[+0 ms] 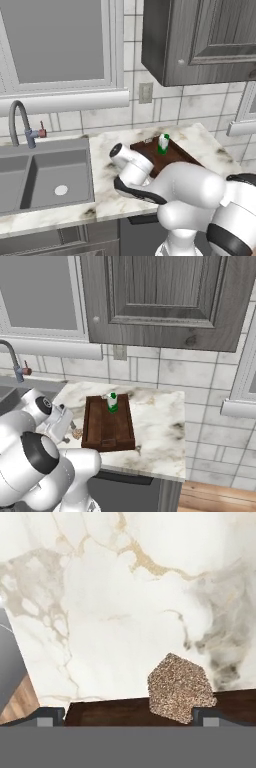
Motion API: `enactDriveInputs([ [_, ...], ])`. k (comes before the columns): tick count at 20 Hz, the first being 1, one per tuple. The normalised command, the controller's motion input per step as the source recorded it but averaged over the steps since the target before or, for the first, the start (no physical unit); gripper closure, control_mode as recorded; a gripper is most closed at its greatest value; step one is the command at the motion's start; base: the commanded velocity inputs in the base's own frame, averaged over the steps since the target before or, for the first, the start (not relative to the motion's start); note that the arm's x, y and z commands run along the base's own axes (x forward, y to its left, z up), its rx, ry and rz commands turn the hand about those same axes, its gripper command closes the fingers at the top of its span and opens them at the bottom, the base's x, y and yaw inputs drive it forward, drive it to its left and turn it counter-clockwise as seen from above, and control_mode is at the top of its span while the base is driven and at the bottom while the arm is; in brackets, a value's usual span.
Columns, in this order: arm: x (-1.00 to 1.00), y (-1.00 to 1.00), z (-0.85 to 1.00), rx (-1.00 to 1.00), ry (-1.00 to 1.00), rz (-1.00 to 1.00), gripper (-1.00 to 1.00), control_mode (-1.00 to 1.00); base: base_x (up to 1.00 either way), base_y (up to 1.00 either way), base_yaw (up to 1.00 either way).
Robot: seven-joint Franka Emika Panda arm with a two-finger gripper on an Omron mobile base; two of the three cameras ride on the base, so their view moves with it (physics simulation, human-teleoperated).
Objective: Take out the milk from the fridge and place it on the tray on the counter. Then take the sugar cube near the tray and place it in the tray.
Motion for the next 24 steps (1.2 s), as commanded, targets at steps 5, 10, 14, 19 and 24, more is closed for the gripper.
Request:
enactDriveInputs([
  [5,0.09,0.0,-0.1,0.0,0.0,0.0,-1.0,-1.0,0.0,0.0,0.0],
  [10,0.23,0.0,-0.08,0.0,0.0,0.0,-1.0,-1.0,0.0,0.0,0.0],
  [14,0.25,0.0,0.0,0.0,0.0,0.0,-1.0,-1.0,0.0,0.0,0.0],
  [19,0.14,0.0,-0.01,0.0,0.0,0.0,-1.0,-1.0,0.0,0.0,0.0],
  [24,0.07,0.0,-0.18,0.0,0.0,0.0,-1.0,-1.0,0.0,0.0,0.0],
])
